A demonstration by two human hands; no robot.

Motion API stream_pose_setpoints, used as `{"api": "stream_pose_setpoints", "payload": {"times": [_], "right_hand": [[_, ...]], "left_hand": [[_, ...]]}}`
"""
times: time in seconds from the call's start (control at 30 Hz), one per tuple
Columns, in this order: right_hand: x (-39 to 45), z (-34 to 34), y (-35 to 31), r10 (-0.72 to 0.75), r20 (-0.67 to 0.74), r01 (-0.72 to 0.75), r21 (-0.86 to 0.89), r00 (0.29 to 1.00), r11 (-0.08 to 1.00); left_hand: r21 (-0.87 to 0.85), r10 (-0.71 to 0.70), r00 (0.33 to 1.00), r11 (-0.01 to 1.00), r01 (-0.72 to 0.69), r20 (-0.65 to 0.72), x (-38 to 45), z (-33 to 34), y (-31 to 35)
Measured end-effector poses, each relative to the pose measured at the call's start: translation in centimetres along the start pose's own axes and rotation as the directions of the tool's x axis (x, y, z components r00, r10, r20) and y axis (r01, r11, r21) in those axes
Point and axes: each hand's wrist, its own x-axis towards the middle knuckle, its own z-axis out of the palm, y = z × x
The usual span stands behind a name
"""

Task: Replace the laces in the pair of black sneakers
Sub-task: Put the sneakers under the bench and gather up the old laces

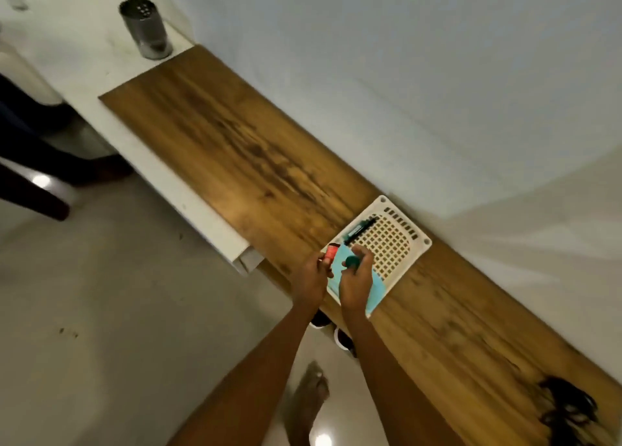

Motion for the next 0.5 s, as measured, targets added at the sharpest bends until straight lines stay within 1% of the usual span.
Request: {"api": "stream_pose_setpoints", "payload": {"times": [0.07, 0.13, 0.2, 0.27, 0.43, 0.5], "right_hand": [[3.1, -1.5, 0.7, 0.037, -0.078, -0.036, 0.013, 0.996, 0.999], [6.3, -2.6, 1.1, 0.089, -0.126, -0.084, 0.046, 0.988, 0.995], [9.8, -3.2, 1.8, 0.106, -0.150, -0.096, 0.076, 0.983, 0.992], [13.0, -3.3, 2.7, 0.113, -0.154, -0.106, 0.052, 0.982, 0.993], [17.5, -3.2, 4.6, 0.225, -0.157, -0.226, 0.010, 0.962, 0.974], [18.3, -3.2, 4.9, 0.247, -0.174, -0.253, -0.015, 0.953, 0.967]], "left_hand": [[0.048, 0.006, 0.998, 0.999, -0.009, 0.064, 1.6, 1.6, 1.2], [0.091, 0.016, 0.997, 0.996, -0.023, 0.075, 3.7, 2.9, 1.9], [0.199, 0.030, 0.996, 0.979, -0.046, 0.086, 6.4, 4.2, 2.8], [0.319, 0.039, 0.993, 0.945, -0.074, 0.114, 9.1, 5.7, 3.6], [0.532, 0.026, 0.989, 0.841, -0.100, 0.145, 13.3, 9.8, 4.1], [0.632, 0.063, 0.988, 0.762, -0.138, 0.140, 14.0, 11.3, 3.9]]}}
